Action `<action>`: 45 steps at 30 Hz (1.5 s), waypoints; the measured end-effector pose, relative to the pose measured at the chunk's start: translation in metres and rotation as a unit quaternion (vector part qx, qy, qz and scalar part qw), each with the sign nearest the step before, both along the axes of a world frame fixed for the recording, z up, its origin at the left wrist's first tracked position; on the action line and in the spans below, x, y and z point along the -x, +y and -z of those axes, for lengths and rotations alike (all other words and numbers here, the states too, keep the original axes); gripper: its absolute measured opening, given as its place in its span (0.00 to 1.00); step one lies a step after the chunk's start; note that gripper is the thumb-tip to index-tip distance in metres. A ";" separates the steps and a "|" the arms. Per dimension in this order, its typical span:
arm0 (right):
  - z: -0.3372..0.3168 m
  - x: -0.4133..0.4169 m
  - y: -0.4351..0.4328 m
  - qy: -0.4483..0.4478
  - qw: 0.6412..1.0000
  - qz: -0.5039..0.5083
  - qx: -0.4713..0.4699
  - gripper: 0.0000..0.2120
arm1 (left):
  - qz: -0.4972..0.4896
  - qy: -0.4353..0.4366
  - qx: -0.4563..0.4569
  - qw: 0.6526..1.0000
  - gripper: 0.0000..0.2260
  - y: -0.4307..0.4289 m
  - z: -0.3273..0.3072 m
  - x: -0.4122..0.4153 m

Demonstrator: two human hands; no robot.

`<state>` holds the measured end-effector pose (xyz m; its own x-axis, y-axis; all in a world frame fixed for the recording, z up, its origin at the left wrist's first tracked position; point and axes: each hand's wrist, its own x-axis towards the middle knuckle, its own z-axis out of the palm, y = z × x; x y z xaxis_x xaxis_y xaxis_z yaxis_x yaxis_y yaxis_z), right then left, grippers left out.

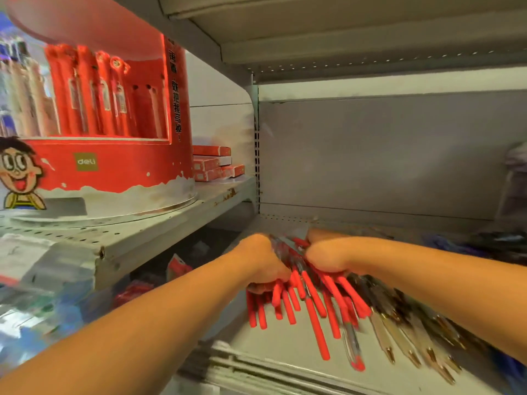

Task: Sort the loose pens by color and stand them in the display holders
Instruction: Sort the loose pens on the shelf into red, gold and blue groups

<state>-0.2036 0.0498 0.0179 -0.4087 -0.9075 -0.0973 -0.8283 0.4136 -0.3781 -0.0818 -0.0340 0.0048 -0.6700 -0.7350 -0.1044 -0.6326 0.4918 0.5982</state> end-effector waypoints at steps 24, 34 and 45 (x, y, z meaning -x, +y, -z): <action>0.009 0.005 0.032 -0.198 0.977 -0.002 0.077 0.10 | 0.010 0.096 0.167 0.981 0.13 0.021 0.007 0.013; 0.011 0.019 0.033 -0.243 0.966 -0.055 0.067 0.19 | -0.076 0.130 0.022 0.988 0.07 0.021 -0.007 0.025; -0.004 0.024 0.015 -0.342 0.935 -0.040 0.082 0.08 | -0.010 0.088 0.019 0.996 0.02 0.014 -0.010 -0.025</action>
